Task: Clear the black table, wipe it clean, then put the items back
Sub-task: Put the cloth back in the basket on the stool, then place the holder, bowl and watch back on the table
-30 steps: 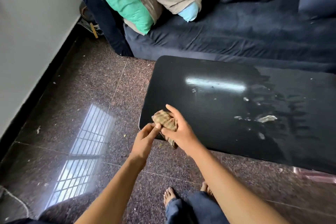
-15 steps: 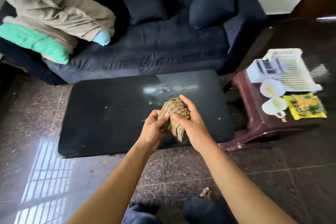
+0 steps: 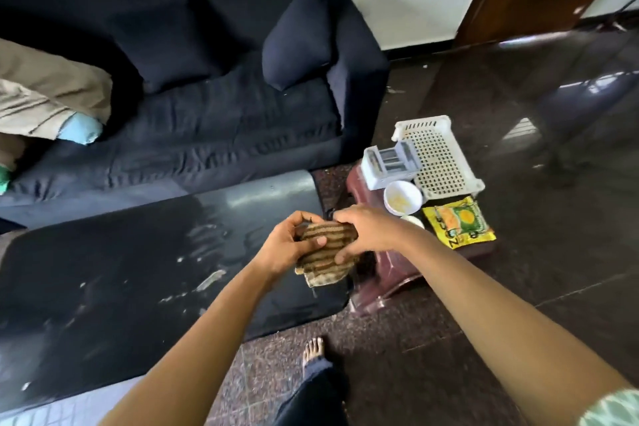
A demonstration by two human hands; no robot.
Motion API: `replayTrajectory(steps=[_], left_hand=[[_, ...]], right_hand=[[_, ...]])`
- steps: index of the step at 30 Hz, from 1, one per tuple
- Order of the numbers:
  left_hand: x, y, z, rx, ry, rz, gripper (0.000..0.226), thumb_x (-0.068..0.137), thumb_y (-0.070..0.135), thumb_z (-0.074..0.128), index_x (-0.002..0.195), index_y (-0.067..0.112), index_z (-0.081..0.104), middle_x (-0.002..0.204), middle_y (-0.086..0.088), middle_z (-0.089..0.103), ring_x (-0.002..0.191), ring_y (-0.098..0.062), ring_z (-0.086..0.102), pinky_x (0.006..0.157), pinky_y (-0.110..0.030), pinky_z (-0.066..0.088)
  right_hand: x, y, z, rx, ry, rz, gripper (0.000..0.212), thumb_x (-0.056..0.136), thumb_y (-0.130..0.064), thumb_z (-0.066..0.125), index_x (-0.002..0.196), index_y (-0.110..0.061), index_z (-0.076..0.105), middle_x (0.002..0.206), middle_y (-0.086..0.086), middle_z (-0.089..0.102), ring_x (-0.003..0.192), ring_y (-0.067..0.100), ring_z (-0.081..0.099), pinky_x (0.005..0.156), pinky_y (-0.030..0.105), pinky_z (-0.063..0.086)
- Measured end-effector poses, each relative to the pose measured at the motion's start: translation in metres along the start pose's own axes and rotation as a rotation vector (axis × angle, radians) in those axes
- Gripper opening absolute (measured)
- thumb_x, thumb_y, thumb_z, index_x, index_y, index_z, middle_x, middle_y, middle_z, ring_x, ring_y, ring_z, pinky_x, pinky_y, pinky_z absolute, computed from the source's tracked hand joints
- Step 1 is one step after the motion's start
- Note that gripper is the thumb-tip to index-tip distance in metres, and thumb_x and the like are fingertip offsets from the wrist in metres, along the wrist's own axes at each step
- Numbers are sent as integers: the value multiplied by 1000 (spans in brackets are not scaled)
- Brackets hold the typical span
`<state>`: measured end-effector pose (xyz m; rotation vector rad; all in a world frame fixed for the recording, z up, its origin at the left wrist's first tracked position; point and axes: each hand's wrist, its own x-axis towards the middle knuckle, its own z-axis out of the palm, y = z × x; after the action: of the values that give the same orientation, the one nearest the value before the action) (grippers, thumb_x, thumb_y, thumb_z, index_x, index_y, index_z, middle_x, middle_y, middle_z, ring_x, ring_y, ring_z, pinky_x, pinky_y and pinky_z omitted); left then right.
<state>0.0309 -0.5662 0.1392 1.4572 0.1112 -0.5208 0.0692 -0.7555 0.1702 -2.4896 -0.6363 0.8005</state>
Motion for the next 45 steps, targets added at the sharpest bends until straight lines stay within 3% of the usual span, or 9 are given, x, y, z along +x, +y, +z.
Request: replayTrajectory(steps=[3, 8, 11, 17, 26, 32, 36, 40, 45], left_hand=[[39, 6, 27, -119, 81, -46, 24, 81, -5, 66, 95, 14, 59, 84, -4, 67, 76, -16, 65, 69, -25, 56], [108, 12, 88, -261, 139, -138, 24, 80, -2, 70, 95, 13, 59, 85, -7, 69, 72, -18, 67, 65, -29, 57], [156, 8, 126, -382, 174, -239, 25, 82, -2, 67, 104, 6, 57, 94, -16, 66, 76, -26, 65, 71, -37, 57], [248, 4, 207, -347, 129, -417, 48, 78, -13, 63, 123, 3, 54, 87, -13, 66, 60, -21, 66, 47, -25, 54], [343, -42, 282, 394, 325, -247, 56, 86, 2, 59, 138, 19, 45, 128, -4, 58, 103, -22, 60, 80, -29, 54], [353, -80, 297, 1118, 80, -28, 69, 88, -3, 41, 151, 13, 16, 160, -4, 10, 147, -20, 8, 120, -33, 14], [351, -98, 299, 1370, -152, -205, 60, 99, 22, 28, 152, 12, 2, 161, -3, -3, 147, -16, -5, 118, -36, -3], [354, -95, 297, 1516, -227, -252, 56, 102, 30, 16, 152, 10, 3, 160, -4, -3, 147, -17, -4, 117, -38, -7], [347, -64, 309, 1573, -259, -339, 55, 100, 28, 30, 147, 0, 24, 157, -16, 18, 146, -26, 12, 119, -41, 0]], right_hand=[[-9, 41, -25, 334, 11, 166, 35, 68, -39, 83, 75, -32, 49, 76, -16, 55, 71, 1, 53, 58, 17, 38], [-24, 117, -43, 897, 195, 363, 47, 67, -20, 83, 107, -9, 61, 102, 7, 68, 97, 21, 65, 86, 33, 53], [-29, 163, -54, 1320, 361, 442, 36, 73, -2, 75, 104, -9, 59, 98, 9, 66, 87, 20, 66, 70, 29, 54], [-13, 274, -80, 1402, 612, 680, 38, 78, 0, 72, 113, 0, 60, 88, 10, 67, 74, 20, 64, 70, 35, 55], [38, 406, -86, 744, 569, 751, 38, 90, -9, 61, 128, -11, 57, 124, 13, 61, 107, 26, 58, 80, 29, 48], [44, 419, -59, 81, 435, 542, 48, 94, -7, 46, 141, -9, 38, 142, 10, 43, 127, 28, 45, 106, 38, 36], [35, 422, -37, -244, 8, 285, 54, 102, -34, 23, 152, -23, 5, 159, -5, -2, 146, 12, -5, 119, 46, 2], [28, 429, -40, -399, -170, 395, 56, 100, -50, 10, 149, -31, -9, 157, -11, -16, 144, 9, -13, 114, 50, -12], [26, 404, -59, -454, -104, 615, 60, 99, -51, 20, 147, -16, 30, 159, 7, -4, 145, 22, -14, 112, 54, -13]])
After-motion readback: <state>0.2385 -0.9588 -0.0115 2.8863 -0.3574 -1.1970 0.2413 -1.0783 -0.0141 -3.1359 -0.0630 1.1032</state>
